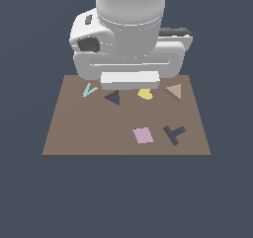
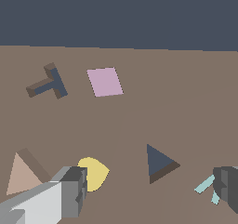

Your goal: Insert a designated object into the corresponding slot on a board.

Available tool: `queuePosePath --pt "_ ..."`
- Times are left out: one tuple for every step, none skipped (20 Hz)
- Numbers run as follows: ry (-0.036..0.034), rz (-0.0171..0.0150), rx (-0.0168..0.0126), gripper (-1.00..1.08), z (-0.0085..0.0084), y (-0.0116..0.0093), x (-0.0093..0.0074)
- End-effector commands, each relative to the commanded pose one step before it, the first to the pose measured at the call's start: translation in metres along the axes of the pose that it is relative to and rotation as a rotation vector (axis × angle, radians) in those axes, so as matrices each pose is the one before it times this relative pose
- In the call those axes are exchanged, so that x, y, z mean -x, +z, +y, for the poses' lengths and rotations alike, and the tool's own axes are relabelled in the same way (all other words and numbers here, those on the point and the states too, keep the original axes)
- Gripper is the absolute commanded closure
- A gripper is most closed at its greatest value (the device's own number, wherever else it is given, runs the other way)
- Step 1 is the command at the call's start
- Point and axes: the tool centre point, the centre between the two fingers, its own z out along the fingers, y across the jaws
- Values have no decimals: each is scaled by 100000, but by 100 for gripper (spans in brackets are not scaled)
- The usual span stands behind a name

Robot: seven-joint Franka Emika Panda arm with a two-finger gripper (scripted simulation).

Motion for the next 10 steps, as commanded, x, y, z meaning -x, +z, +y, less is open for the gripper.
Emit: queuePosePath --pt "-3093 -263 -107 -92 -2166 1242 487" --pt "-1487 -75 -30 -92 -1052 618 221" --pt "-1637 -83 -34 -92 -1160 682 244" --pt "-1791 -91 -37 -92 -1269 748 266" --pt "-1937 -100 -40 -92 -1373 811 287" --pt "-1926 -101 -37 -92 -1366 810 282" --pt "-1815 -97 -28 -92 -1289 768 261" --pt "-1689 -92 -17 -92 -1200 720 237" --pt "-1563 -87 -8 -92 -1111 670 214" --pt "-1428 -81 -4 -92 -1015 615 193"
